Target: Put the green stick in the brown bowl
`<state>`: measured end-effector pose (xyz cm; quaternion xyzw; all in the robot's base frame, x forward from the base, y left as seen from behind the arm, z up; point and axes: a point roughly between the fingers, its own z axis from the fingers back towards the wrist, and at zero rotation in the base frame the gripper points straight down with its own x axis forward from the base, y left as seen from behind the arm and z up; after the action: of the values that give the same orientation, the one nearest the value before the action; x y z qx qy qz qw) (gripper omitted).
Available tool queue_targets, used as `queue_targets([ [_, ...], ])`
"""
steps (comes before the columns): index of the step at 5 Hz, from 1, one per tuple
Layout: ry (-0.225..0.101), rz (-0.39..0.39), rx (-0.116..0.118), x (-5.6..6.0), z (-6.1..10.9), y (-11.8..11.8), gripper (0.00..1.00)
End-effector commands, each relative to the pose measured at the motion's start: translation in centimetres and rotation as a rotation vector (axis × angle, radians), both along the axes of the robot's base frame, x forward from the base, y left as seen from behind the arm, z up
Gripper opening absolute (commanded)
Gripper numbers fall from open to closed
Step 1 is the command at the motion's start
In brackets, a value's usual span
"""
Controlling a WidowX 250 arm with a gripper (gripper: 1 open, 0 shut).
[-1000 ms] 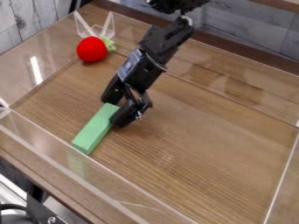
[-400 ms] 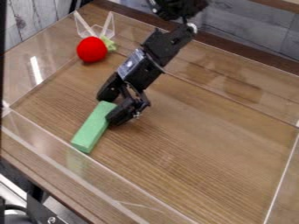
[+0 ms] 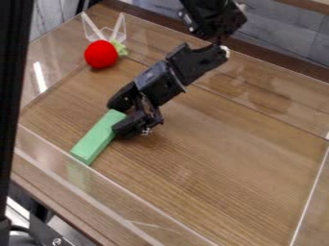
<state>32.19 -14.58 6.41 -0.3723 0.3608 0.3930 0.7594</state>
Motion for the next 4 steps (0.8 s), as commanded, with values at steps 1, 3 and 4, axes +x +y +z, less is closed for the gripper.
queue_targets([
  [1, -0.057, -0.033, -0.07, 0.4, 1.3, 0.5, 0.0],
  [3, -0.066, -0.055, -0.178, -1.0, 1.0, 0.9, 0.0],
  [4, -0.076, -0.052, -0.229, -1.0, 1.6, 1.0, 0.0],
])
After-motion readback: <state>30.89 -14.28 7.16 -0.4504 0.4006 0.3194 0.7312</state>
